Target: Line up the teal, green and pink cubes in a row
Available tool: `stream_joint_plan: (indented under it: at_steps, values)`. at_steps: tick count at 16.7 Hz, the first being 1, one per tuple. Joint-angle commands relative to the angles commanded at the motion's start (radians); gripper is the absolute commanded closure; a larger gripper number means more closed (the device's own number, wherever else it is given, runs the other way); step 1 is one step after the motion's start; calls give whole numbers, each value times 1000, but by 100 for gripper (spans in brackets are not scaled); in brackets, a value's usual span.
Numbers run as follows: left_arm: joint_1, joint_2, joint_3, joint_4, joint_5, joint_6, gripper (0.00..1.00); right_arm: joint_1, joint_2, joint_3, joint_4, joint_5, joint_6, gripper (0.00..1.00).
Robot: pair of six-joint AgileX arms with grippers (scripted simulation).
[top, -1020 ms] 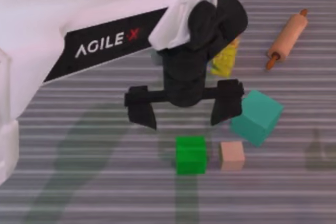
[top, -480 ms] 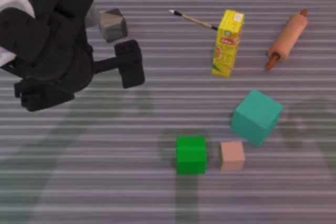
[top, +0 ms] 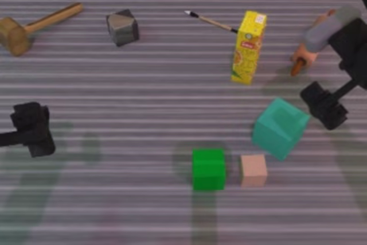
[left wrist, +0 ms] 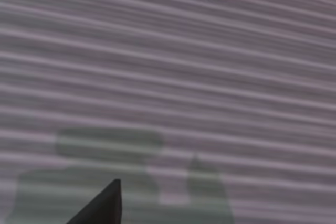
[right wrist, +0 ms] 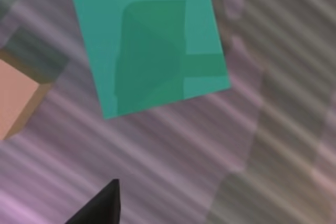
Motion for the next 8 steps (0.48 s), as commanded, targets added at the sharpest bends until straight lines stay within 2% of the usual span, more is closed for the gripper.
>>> stream_joint_plan:
  at_steps: [4, 8]
  values:
    - [120, -351, -262, 194, 6, 161, 0, 64, 291, 247, -168, 0, -64, 0]
    - [199, -581, -427, 338, 11, 280, 0, 104, 480, 413, -269, 3, -105, 0]
